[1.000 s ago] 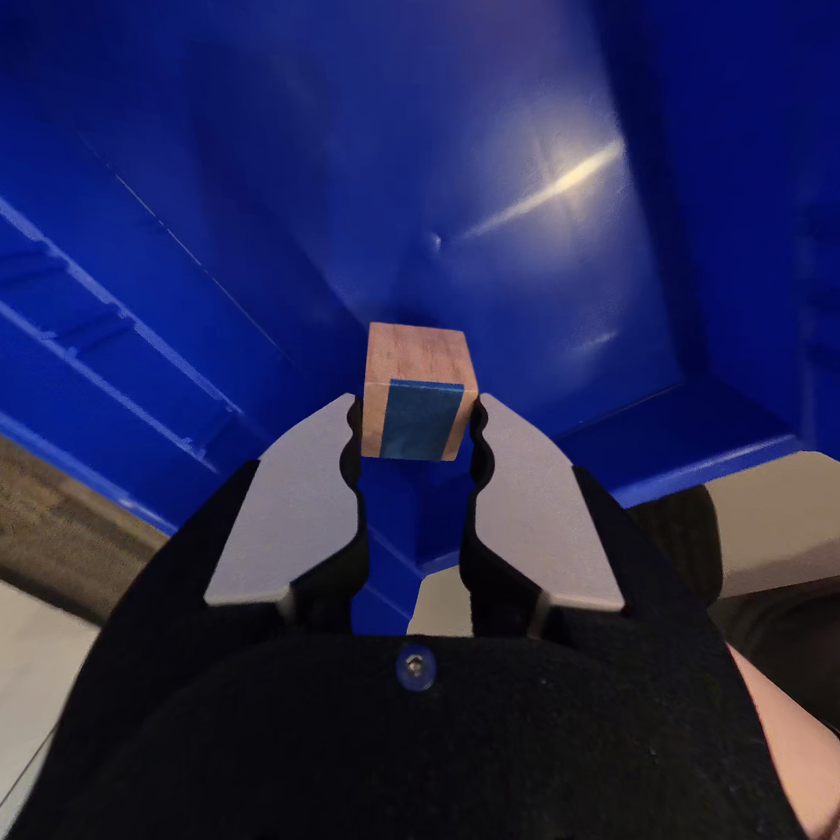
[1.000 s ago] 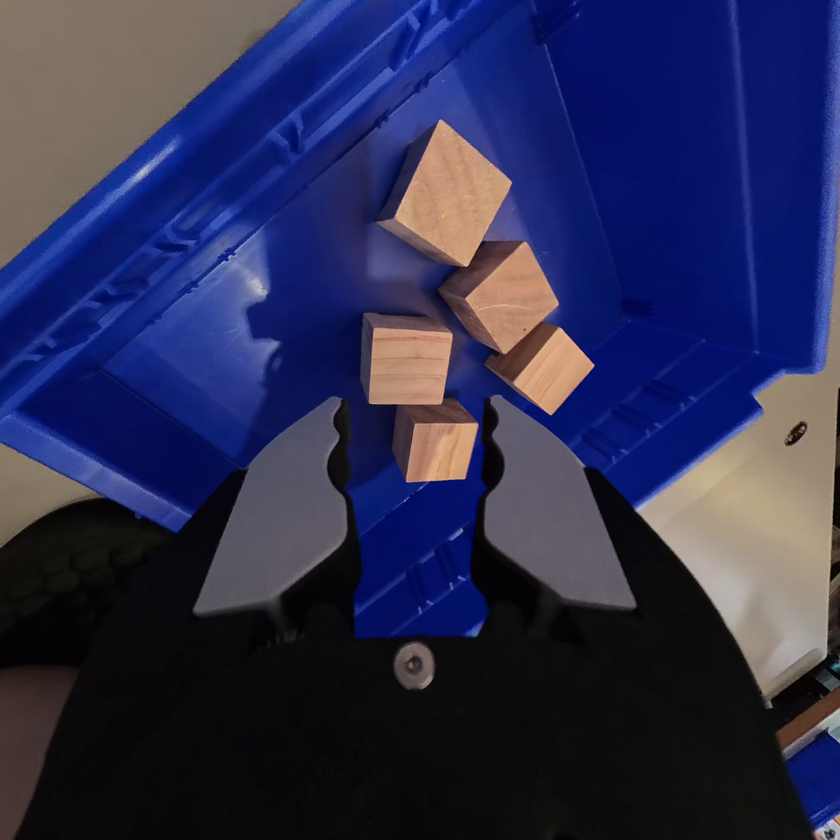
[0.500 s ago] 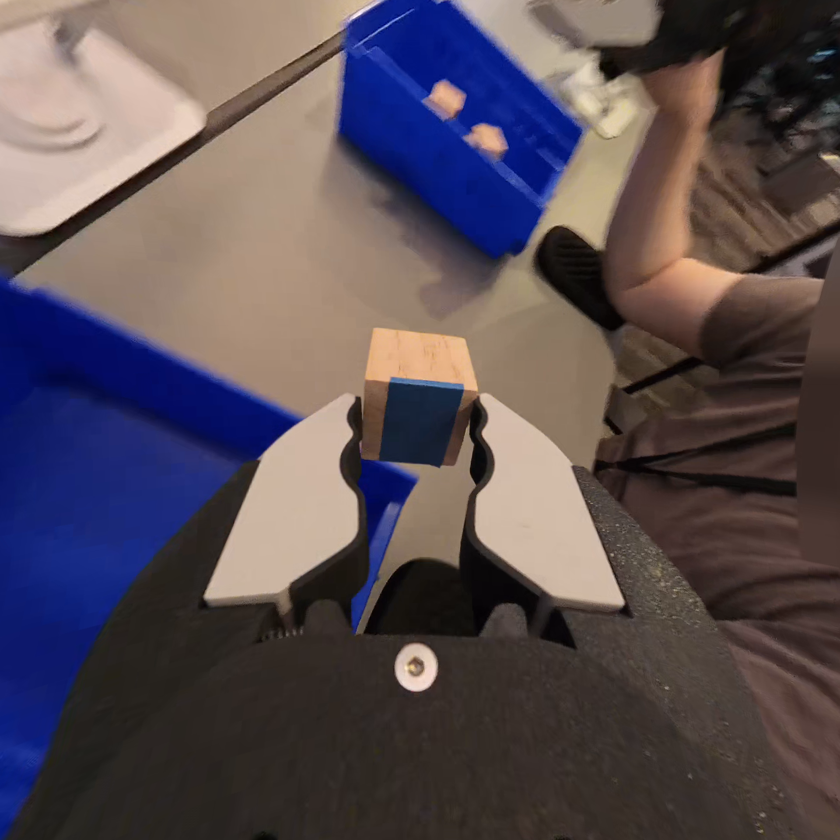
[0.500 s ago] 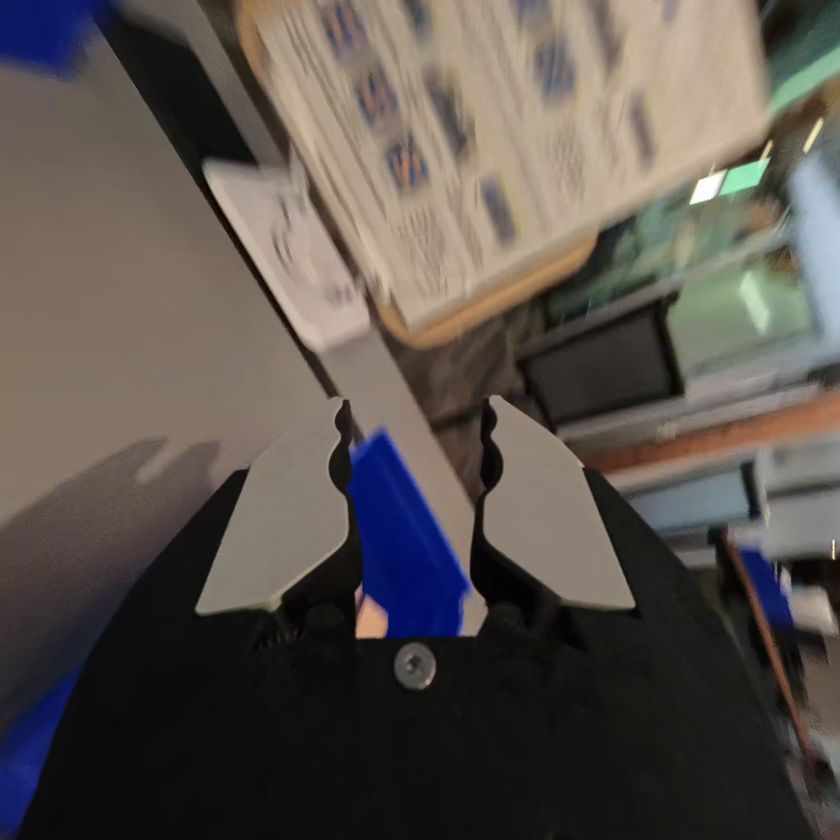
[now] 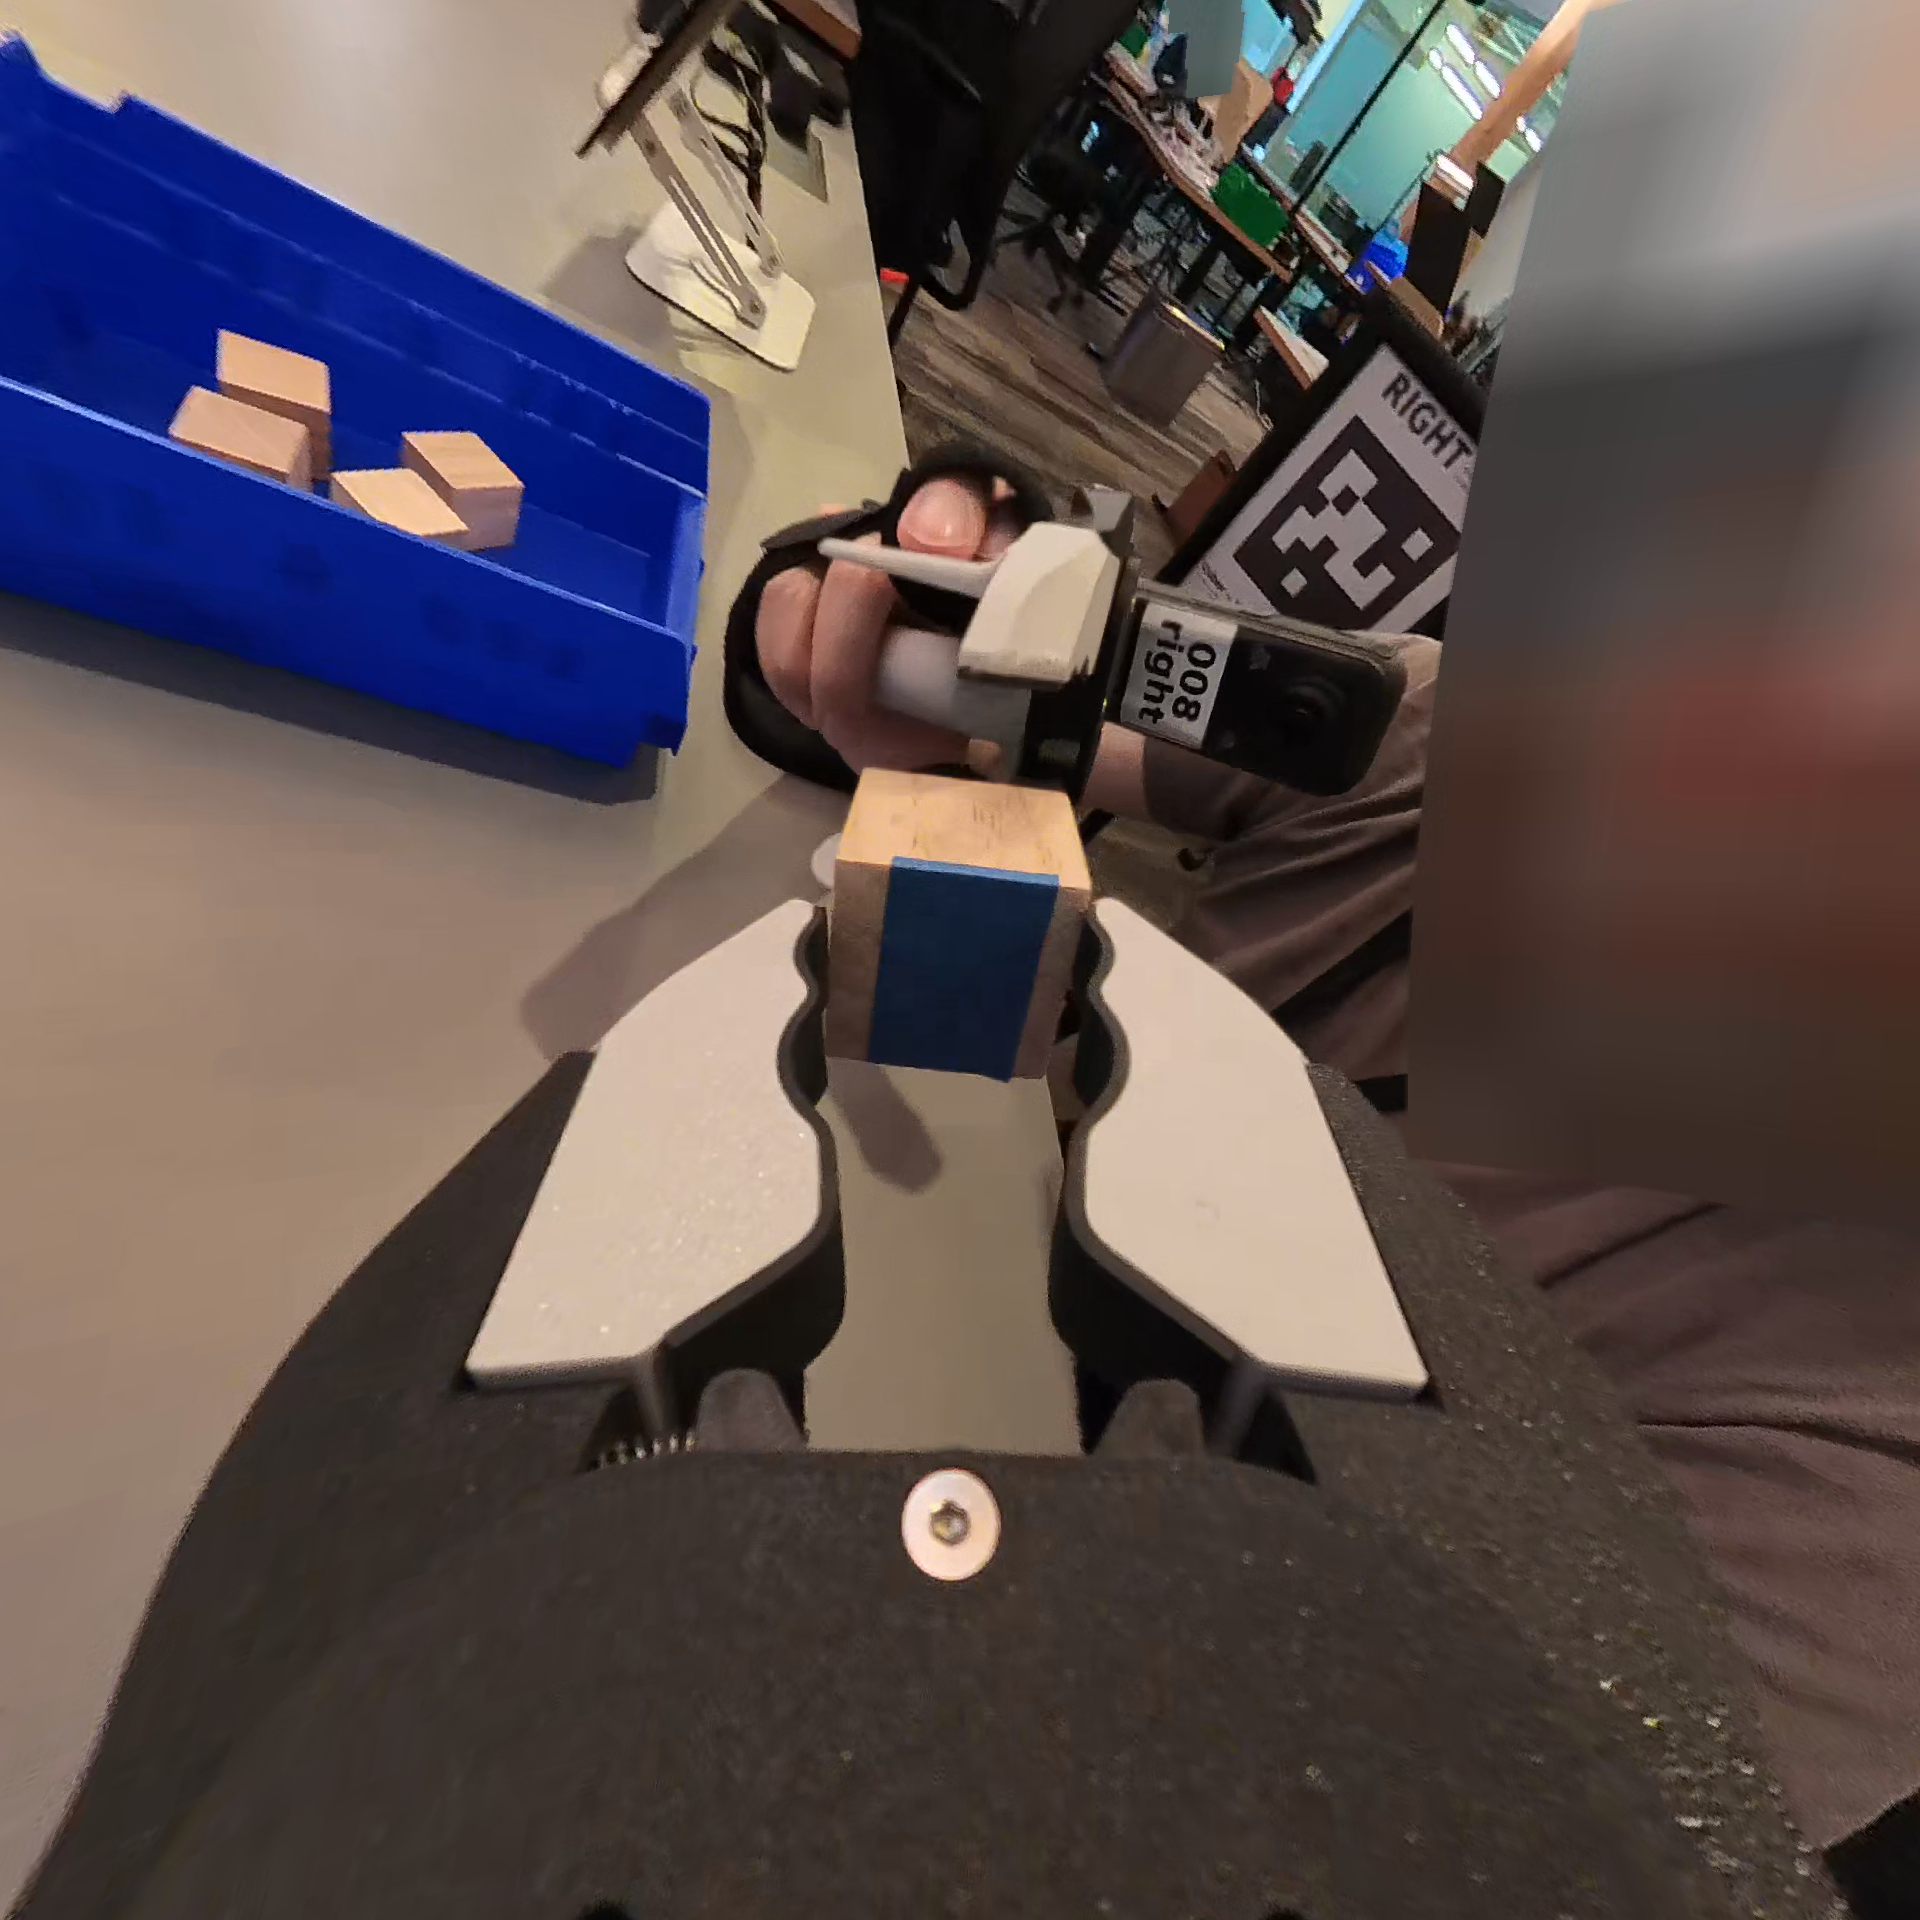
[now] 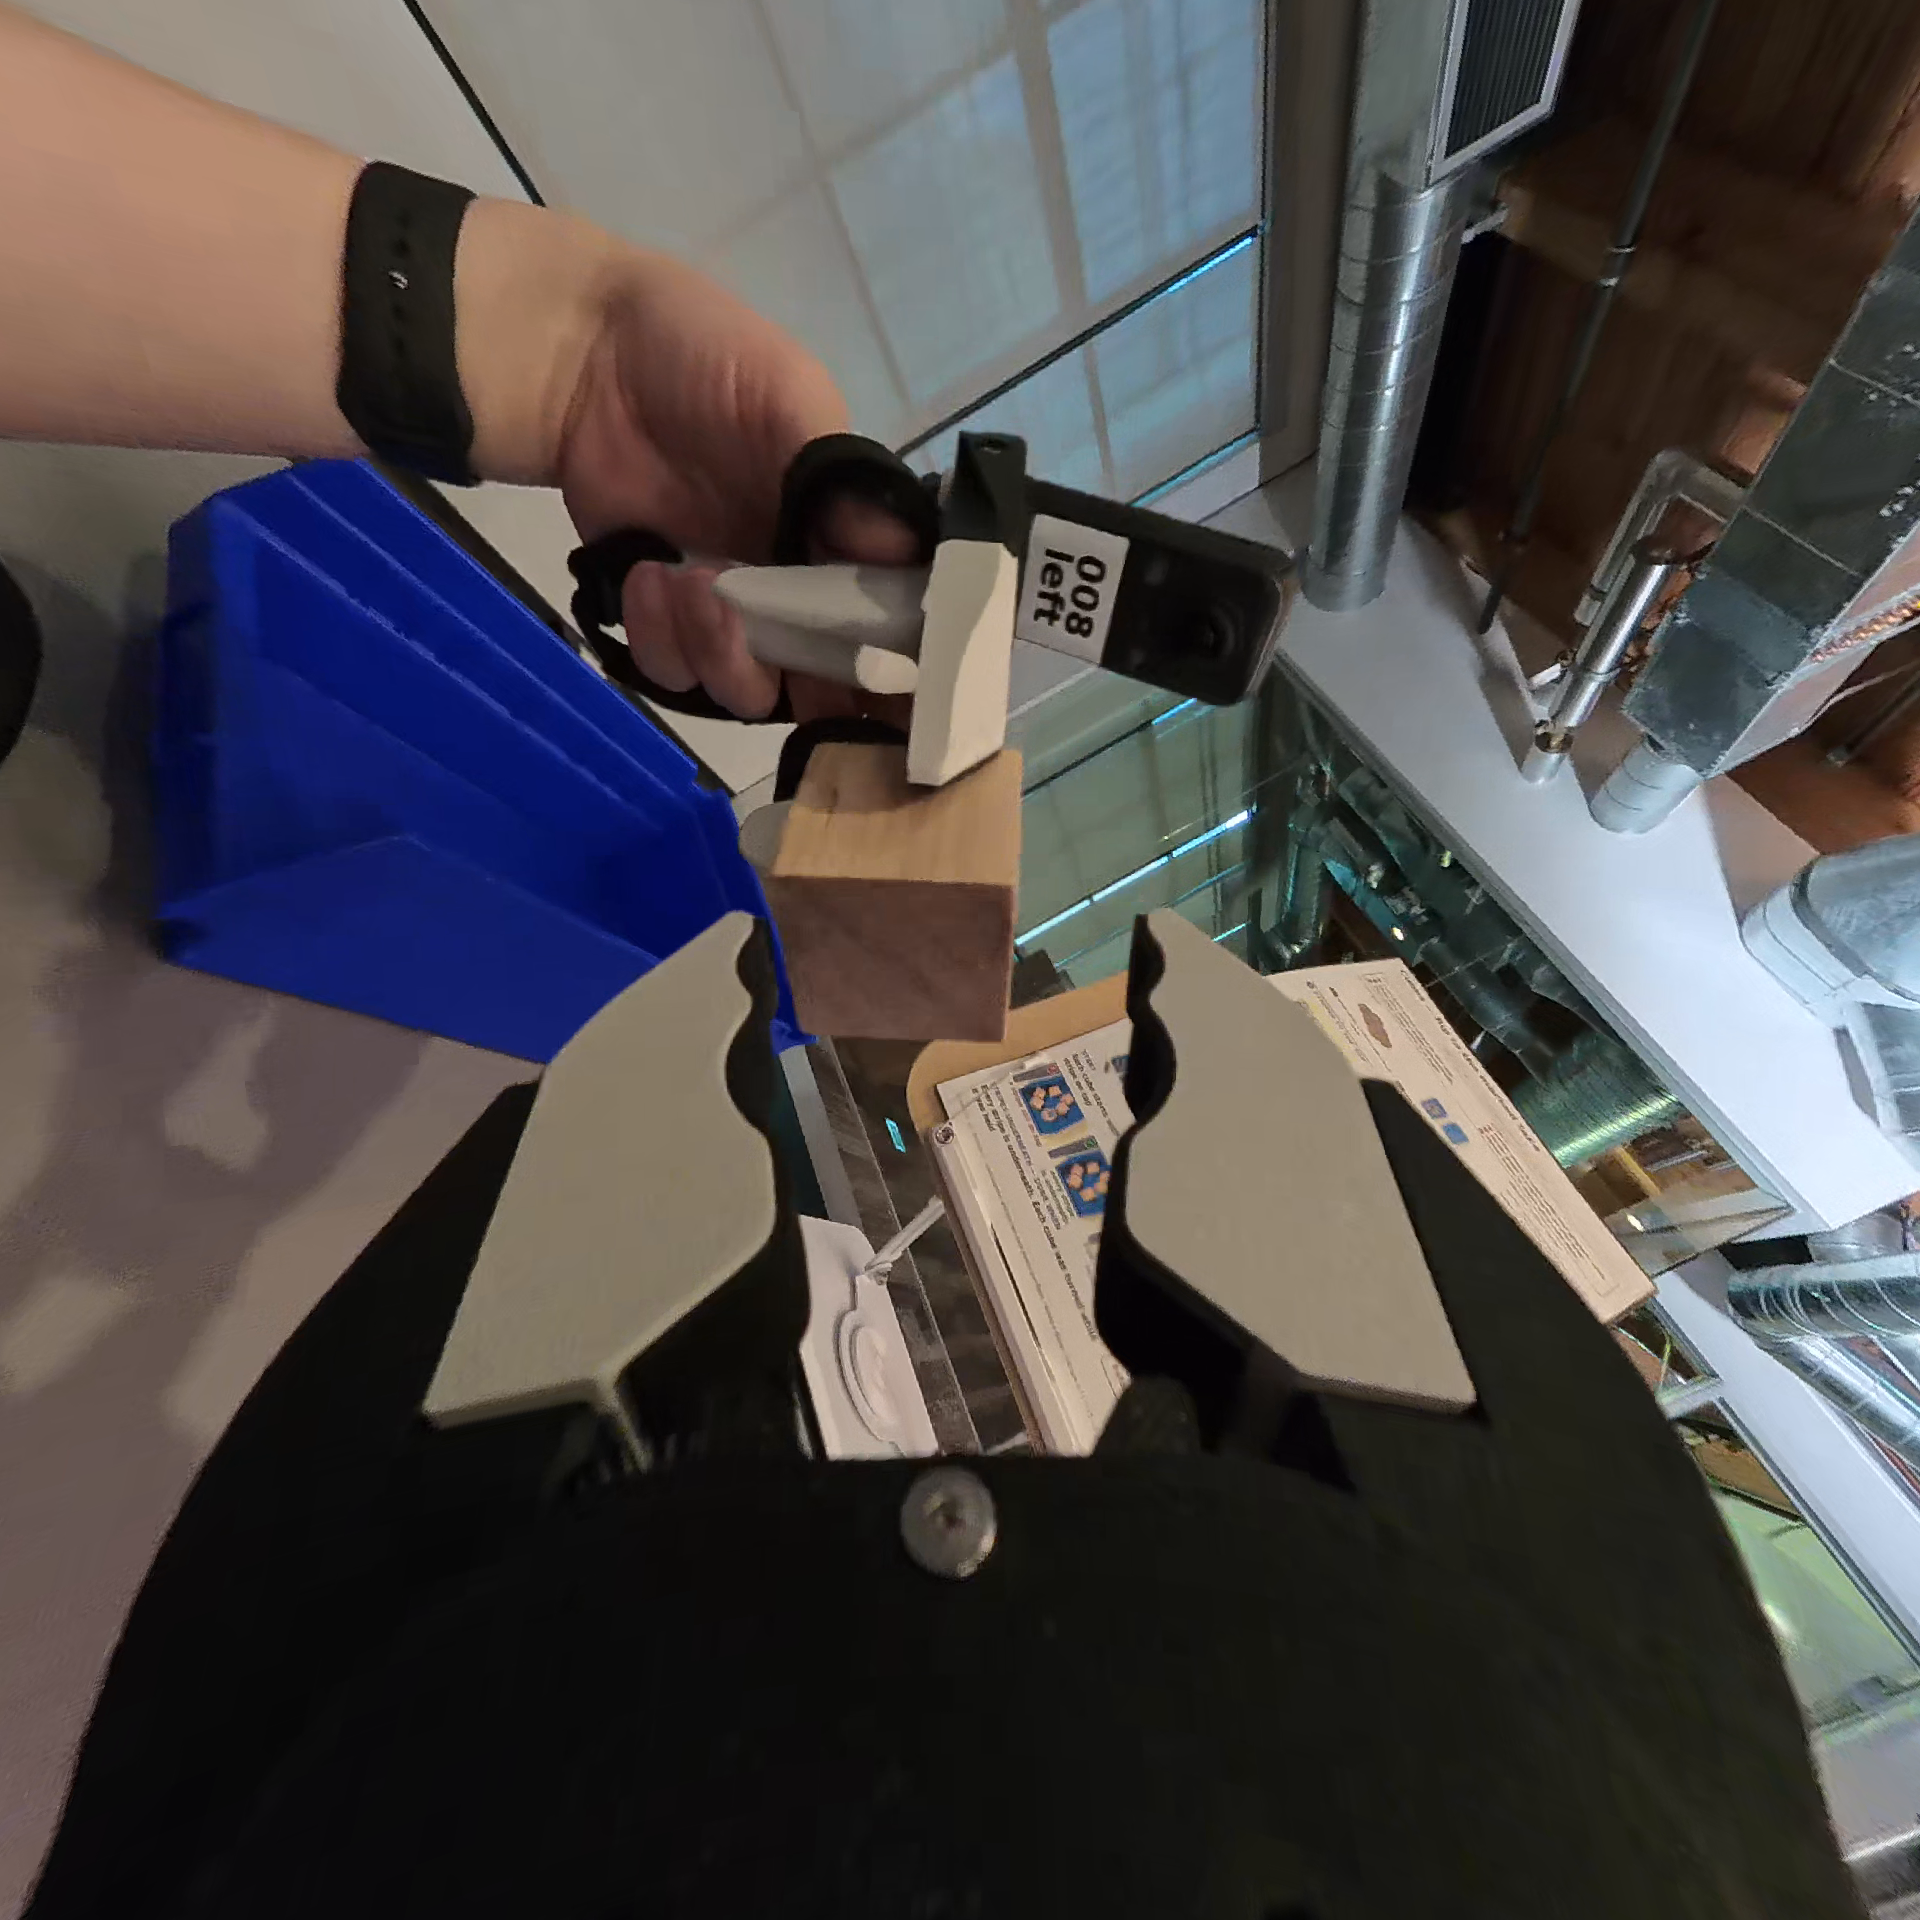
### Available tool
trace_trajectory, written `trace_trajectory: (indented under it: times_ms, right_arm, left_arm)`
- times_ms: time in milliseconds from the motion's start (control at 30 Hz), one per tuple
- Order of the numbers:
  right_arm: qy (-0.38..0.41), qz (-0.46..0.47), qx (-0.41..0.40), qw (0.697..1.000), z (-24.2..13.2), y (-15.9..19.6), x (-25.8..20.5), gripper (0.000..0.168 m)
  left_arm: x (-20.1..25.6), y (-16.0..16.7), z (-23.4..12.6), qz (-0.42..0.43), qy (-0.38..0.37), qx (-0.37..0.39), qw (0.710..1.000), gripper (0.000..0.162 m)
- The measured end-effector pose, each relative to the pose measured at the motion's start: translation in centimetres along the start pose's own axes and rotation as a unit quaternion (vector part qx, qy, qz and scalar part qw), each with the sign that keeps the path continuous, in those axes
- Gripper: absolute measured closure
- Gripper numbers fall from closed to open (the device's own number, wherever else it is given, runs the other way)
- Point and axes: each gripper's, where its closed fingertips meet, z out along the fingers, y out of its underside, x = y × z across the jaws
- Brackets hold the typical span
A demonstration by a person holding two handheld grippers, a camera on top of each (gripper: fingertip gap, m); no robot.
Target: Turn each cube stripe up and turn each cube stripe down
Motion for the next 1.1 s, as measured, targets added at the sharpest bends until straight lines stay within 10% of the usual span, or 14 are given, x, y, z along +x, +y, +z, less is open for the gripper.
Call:
trace_trajectory:
  times_ms: [400, 633, 900, 1100]
  right_arm:
    - [-0.039, 0.002, 0.002, 0.999, -0.2, 0.4, -0.9, 0.122]
    - [-0.160, 0.131, -0.110, 0.972, -2.4, 4.7, 2.4, 0.122]
    - [-0.191, 0.320, -0.482, 0.793, -16.7, 22.2, 6.5, 0.122]
    - [-0.352, 0.332, -0.526, 0.700, -21.4, 26.4, 0.1, 0.121]
  left_arm:
    - [0.3, -0.1, 1.7, -0.016, 0.048, -0.001, 0.999, 0.116]
    - [-2.6, -1.3, -0.5, -0.007, -0.054, 0.040, 0.998, 0.122]
    - [-3.1, -1.3, -0.4, 0.015, -0.081, 0.033, 0.996, 0.121]
    - [-3.7, -0.3, 0.9, 0.002, -0.087, -0.004, 0.996, 0.122]
